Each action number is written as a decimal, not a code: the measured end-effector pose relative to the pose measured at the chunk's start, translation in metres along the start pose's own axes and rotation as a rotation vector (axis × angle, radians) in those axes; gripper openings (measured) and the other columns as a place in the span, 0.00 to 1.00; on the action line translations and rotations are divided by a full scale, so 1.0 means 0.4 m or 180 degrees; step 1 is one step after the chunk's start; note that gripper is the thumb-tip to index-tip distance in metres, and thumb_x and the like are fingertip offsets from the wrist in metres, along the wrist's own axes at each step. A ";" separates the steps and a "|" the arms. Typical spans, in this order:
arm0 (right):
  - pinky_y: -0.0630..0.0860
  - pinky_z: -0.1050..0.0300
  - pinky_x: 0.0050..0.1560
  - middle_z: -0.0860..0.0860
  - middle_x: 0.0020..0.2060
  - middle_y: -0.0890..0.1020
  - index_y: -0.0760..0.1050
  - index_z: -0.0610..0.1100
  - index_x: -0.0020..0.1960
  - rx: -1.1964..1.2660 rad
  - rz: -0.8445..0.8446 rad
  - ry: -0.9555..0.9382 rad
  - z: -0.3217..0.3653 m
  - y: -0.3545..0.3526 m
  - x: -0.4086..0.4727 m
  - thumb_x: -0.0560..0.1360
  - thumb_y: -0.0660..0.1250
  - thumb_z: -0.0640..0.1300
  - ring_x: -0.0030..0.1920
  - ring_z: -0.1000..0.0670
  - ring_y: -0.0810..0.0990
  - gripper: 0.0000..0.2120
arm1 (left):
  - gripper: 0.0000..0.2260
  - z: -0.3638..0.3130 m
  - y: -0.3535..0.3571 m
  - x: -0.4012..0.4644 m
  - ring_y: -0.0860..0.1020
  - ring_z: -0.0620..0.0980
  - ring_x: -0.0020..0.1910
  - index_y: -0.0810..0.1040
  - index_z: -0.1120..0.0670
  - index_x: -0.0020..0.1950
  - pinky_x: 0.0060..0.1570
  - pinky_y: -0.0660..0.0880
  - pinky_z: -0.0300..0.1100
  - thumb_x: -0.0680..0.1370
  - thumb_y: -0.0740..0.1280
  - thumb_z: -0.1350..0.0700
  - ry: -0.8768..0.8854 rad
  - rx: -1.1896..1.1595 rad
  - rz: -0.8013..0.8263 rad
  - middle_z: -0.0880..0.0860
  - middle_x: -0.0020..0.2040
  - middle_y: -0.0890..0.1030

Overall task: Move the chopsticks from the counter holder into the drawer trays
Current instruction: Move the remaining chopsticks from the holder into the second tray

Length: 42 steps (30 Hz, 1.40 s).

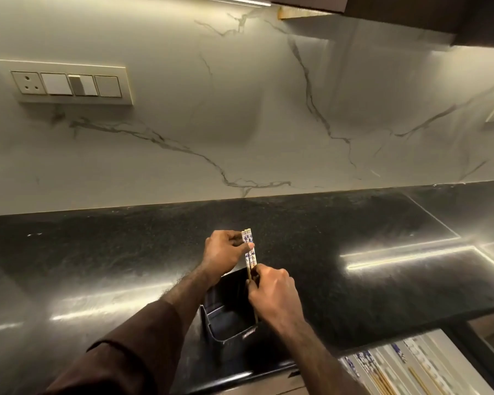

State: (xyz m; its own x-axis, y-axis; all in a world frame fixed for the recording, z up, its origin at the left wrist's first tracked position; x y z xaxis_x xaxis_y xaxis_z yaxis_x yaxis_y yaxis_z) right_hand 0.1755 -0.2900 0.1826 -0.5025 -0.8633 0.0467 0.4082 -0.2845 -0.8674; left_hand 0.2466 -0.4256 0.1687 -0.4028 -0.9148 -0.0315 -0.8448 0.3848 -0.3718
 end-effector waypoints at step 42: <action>0.81 0.59 0.46 0.54 0.39 0.86 0.82 0.51 0.45 0.2028 0.0392 -0.0182 0.014 -0.042 0.077 0.75 0.71 0.49 0.41 0.58 0.84 0.03 | 0.10 -0.238 -0.128 -0.014 0.85 0.51 0.41 0.84 0.61 0.48 0.38 0.80 0.38 0.68 0.77 0.65 0.0370 -0.0995 0.0967 0.59 0.42 0.86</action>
State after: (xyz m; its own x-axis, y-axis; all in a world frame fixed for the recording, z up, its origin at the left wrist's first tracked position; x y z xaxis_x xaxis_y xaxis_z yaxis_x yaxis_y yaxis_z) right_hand 0.1575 -0.3142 0.2015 -0.3890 -0.9212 0.0071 0.8410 -0.3583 -0.4054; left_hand 0.2584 -0.4286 0.2762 -0.6709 -0.7414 0.0151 -0.7407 0.6689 -0.0630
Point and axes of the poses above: each hand's wrist, its own x-axis towards the middle knuckle, its own y-axis out of the palm, z = x × y, the point moved 6 cm from there along x, towards the middle knuckle
